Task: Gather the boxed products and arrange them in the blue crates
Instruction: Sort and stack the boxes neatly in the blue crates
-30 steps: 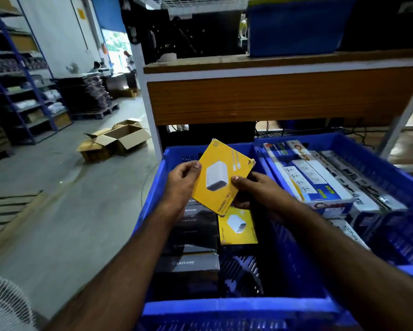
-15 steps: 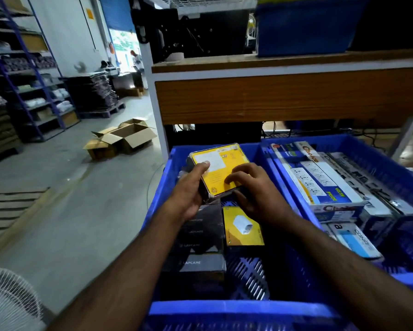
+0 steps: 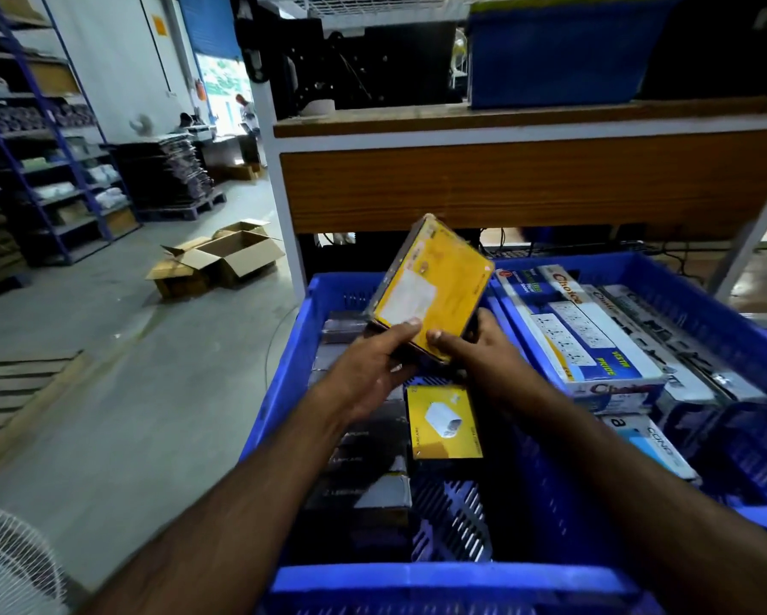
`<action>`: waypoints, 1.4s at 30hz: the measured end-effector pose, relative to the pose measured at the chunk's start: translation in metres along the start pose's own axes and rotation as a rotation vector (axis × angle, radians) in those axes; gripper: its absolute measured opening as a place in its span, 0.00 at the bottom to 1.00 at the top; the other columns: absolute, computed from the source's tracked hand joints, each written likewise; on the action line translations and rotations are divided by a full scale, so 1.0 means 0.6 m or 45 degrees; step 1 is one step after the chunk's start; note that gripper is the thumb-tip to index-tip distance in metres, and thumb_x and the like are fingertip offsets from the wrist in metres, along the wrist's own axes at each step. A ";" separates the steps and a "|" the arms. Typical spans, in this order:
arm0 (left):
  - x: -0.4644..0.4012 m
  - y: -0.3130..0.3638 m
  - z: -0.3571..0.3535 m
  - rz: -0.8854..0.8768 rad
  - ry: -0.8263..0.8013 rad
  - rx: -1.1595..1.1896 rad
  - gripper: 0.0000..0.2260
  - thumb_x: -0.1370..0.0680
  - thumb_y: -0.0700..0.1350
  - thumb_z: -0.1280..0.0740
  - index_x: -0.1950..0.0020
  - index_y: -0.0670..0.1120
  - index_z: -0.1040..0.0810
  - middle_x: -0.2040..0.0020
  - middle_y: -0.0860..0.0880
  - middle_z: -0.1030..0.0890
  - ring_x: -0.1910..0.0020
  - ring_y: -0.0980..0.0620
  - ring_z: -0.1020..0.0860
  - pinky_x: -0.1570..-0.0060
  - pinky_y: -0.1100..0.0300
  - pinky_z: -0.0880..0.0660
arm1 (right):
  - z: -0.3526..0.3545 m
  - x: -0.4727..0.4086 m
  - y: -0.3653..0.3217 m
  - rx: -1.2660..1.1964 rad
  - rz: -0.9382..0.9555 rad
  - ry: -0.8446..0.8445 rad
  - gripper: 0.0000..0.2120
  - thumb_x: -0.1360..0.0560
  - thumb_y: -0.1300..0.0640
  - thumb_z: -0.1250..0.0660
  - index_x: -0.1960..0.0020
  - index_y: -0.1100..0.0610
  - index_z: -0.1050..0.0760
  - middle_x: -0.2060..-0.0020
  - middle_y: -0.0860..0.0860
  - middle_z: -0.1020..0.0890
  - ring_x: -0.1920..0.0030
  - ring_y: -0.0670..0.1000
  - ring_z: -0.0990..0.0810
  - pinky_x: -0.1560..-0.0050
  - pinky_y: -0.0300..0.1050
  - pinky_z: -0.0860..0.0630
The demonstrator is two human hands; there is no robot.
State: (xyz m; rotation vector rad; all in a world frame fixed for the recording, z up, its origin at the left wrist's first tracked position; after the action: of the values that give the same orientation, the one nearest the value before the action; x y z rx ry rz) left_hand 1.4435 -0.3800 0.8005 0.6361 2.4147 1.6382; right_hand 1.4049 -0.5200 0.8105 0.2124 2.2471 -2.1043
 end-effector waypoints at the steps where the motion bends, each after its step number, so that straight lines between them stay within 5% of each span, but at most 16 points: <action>1: 0.002 0.006 0.000 -0.007 0.000 -0.047 0.14 0.22 0.45 0.33 0.38 0.41 0.24 0.42 0.40 0.19 0.43 0.45 0.22 0.41 0.51 0.24 | 0.007 -0.003 -0.001 -0.111 0.011 0.034 0.22 0.23 0.61 0.32 0.32 0.56 0.35 0.44 0.54 0.19 0.49 0.52 0.16 0.55 0.44 0.19; 6: -0.003 0.049 0.024 -0.152 -0.043 -0.031 0.20 0.28 0.52 0.33 0.38 0.47 0.26 0.49 0.48 0.17 0.53 0.51 0.19 0.49 0.54 0.22 | 0.033 -0.008 -0.024 -0.273 0.124 0.164 0.22 0.22 0.63 0.36 0.29 0.51 0.31 0.47 0.48 0.18 0.55 0.47 0.16 0.61 0.42 0.19; 10: -0.003 0.037 0.042 -0.076 0.038 -0.066 0.07 0.22 0.42 0.33 0.44 0.48 0.25 0.56 0.48 0.16 0.60 0.52 0.18 0.61 0.59 0.21 | 0.046 -0.011 -0.012 -0.175 0.115 0.362 0.22 0.25 0.56 0.30 0.32 0.55 0.29 0.44 0.56 0.20 0.48 0.54 0.18 0.46 0.52 0.20; 15: 0.003 0.028 0.041 0.005 -0.021 -0.023 0.07 0.23 0.36 0.34 0.45 0.43 0.24 0.49 0.41 0.17 0.55 0.45 0.17 0.55 0.52 0.18 | 0.047 -0.009 -0.004 -0.183 0.050 0.363 0.12 0.22 0.55 0.33 0.43 0.61 0.26 0.60 0.50 0.21 0.63 0.45 0.21 0.66 0.36 0.24; 21: 0.009 0.029 0.059 0.094 0.080 -0.185 0.15 0.25 0.41 0.29 0.40 0.41 0.25 0.45 0.38 0.18 0.49 0.44 0.18 0.51 0.50 0.19 | 0.042 0.000 -0.018 -0.048 0.126 0.307 0.15 0.22 0.56 0.34 0.38 0.61 0.26 0.46 0.61 0.20 0.47 0.55 0.19 0.47 0.50 0.19; 23: 0.010 0.039 0.066 0.014 0.106 -0.312 0.16 0.24 0.45 0.29 0.38 0.45 0.26 0.49 0.44 0.17 0.53 0.48 0.18 0.54 0.52 0.20 | 0.039 0.006 -0.025 0.021 0.158 0.292 0.14 0.21 0.57 0.35 0.37 0.61 0.26 0.47 0.59 0.20 0.51 0.49 0.18 0.53 0.43 0.19; 26: 0.020 0.051 0.071 -0.001 0.083 -0.415 0.13 0.23 0.47 0.32 0.40 0.45 0.25 0.51 0.47 0.17 0.55 0.50 0.18 0.61 0.58 0.22 | 0.035 0.012 -0.030 0.164 0.207 0.200 0.15 0.22 0.58 0.34 0.37 0.61 0.27 0.49 0.52 0.20 0.54 0.42 0.18 0.61 0.33 0.22; 29: 0.026 0.052 0.076 0.006 0.054 -0.457 0.12 0.22 0.48 0.33 0.40 0.47 0.24 0.51 0.48 0.17 0.54 0.49 0.19 0.58 0.57 0.23 | 0.032 0.014 -0.031 0.341 0.152 0.046 0.19 0.24 0.58 0.31 0.34 0.58 0.28 0.46 0.52 0.20 0.51 0.45 0.18 0.58 0.37 0.20; 33: 0.025 0.062 0.087 -0.002 0.146 -0.359 0.18 0.21 0.61 0.41 0.55 0.52 0.18 0.60 0.51 0.16 0.56 0.50 0.20 0.49 0.50 0.25 | 0.026 0.019 -0.035 0.381 0.067 -0.157 0.17 0.25 0.59 0.31 0.38 0.62 0.26 0.47 0.57 0.19 0.54 0.48 0.17 0.56 0.41 0.18; 37: 0.023 0.066 0.105 0.009 0.248 -0.351 0.18 0.21 0.62 0.40 0.48 0.50 0.21 0.56 0.51 0.16 0.55 0.52 0.20 0.57 0.55 0.25 | 0.024 0.033 -0.037 0.539 0.017 -0.423 0.14 0.28 0.57 0.27 0.45 0.60 0.24 0.53 0.53 0.18 0.54 0.48 0.18 0.55 0.40 0.21; 42: 0.019 0.051 0.110 0.006 0.295 -0.745 0.17 0.19 0.56 0.39 0.47 0.44 0.22 0.49 0.46 0.19 0.49 0.47 0.22 0.49 0.55 0.26 | -0.010 0.067 -0.035 0.750 -0.063 -0.765 0.12 0.29 0.56 0.28 0.50 0.58 0.27 0.59 0.49 0.21 0.59 0.46 0.21 0.62 0.40 0.26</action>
State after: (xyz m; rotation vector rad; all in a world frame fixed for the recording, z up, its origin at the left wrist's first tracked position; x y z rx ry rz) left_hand 1.4650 -0.3095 0.8036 0.3647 1.8904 2.3758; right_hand 1.3624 -0.5128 0.8265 -0.4069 1.2929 -2.3760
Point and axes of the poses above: each hand's wrist, its own x-axis away from the middle knuckle, its own z-axis out of the back of the hand, y = z × x, the point moved 4 cm from there along -x, towards the middle knuckle
